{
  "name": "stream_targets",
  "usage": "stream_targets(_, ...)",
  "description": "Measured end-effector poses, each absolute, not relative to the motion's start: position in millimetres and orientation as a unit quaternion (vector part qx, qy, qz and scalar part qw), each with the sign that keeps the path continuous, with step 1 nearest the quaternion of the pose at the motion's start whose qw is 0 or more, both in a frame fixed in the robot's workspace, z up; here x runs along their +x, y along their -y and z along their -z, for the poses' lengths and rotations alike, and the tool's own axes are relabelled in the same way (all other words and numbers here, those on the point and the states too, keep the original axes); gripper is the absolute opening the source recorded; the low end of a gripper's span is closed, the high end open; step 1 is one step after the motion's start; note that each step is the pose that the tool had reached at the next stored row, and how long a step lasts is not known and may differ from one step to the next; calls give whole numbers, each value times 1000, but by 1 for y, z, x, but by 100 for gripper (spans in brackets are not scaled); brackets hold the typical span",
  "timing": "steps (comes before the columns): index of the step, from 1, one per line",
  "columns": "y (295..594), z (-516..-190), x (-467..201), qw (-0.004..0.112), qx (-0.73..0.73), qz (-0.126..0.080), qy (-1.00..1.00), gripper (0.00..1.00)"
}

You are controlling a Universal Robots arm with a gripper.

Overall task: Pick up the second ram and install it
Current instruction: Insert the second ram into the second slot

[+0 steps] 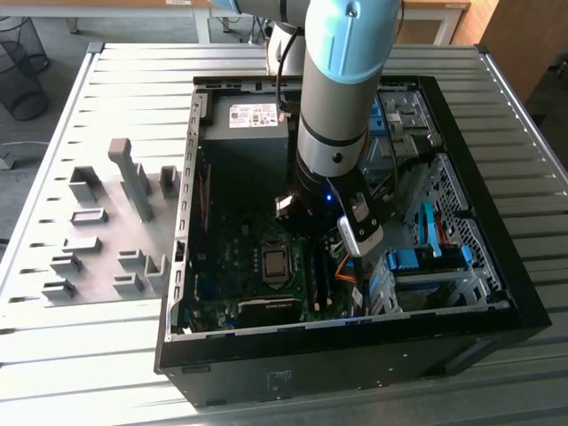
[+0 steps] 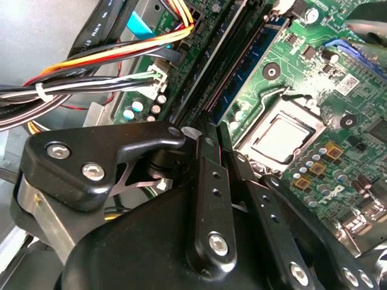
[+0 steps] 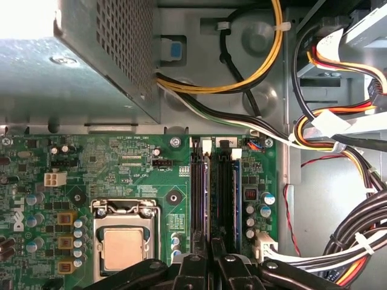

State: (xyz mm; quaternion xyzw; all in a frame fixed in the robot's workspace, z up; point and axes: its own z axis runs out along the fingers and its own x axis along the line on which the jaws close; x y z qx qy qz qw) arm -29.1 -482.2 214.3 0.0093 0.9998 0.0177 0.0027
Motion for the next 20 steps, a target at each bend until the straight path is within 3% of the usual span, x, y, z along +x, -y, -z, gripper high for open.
stream_targets(20,482,-211,-29,3,11,-17,-1000,14)
